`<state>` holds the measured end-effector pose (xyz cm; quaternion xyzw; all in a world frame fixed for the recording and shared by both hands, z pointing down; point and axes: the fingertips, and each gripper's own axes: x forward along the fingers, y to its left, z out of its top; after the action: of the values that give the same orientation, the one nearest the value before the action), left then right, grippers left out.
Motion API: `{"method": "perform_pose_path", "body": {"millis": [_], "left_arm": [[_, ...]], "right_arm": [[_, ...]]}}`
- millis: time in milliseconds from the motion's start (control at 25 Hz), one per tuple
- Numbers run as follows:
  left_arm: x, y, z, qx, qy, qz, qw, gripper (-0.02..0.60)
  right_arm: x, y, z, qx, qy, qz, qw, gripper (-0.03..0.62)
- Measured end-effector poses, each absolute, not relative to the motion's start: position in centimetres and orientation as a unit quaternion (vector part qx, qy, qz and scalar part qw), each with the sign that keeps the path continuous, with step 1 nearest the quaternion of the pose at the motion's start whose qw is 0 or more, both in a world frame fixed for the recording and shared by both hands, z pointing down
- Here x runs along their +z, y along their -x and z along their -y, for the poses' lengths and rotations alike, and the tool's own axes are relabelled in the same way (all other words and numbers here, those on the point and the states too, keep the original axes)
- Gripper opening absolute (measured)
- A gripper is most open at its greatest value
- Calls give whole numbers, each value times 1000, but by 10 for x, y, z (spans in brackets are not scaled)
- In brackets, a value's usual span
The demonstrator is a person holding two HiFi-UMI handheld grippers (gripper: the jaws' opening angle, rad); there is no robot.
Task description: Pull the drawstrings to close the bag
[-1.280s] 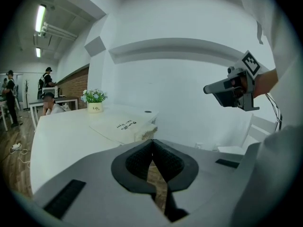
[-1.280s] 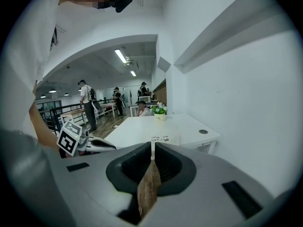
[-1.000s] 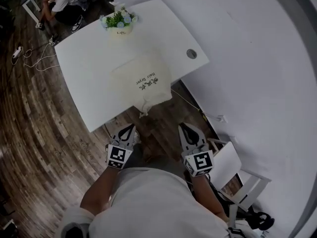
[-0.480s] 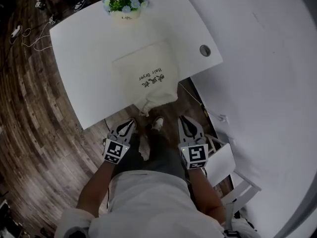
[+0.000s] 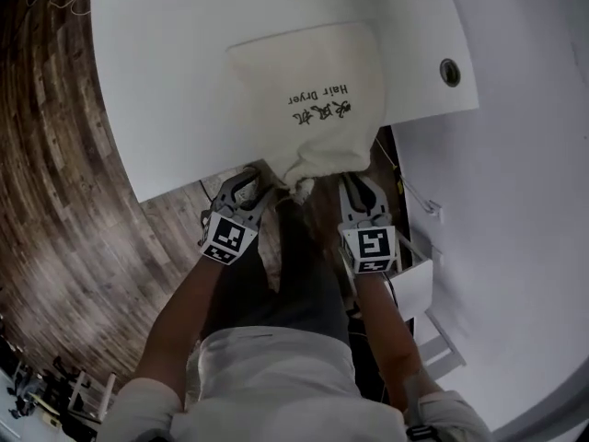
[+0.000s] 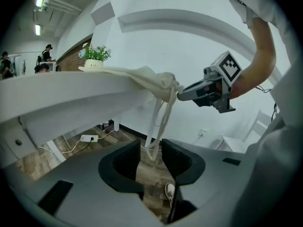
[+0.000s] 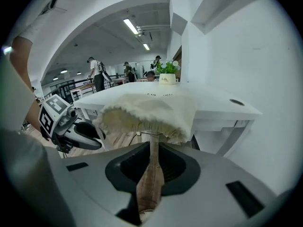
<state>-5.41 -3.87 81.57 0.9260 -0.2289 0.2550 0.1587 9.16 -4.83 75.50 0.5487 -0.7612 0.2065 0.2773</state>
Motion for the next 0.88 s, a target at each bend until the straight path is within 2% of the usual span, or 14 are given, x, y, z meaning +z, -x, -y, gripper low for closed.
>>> {"method": "perform_pose_path", "body": {"millis": [400,440,480,520,560,720,880], "left_arm": [[864,29,33,258,-940,185,127,152],[863,26,31,257,-942,179,123,150],[863,23,29,257,-943,173,120,150],[863,20,26,256,-945,166,117,146],[863,16,24,255,-947,161,115,139],[861,2,14,248,-952,136,115,50],[847,1,1,231,-955,120,143,32]], "right_arm": [[845,-120,72,222,-572,734,292,49],[847,-123,73,222,-575,732,290,54],[849,-124,73,221,-577,731,288,87],[851,-124,74,219,-578,732,286,140],[853,-124,77,216,-578,733,286,150],[863,-130,87,205,-585,734,277,169],[871,-137,105,198,-593,732,271,170]]}}
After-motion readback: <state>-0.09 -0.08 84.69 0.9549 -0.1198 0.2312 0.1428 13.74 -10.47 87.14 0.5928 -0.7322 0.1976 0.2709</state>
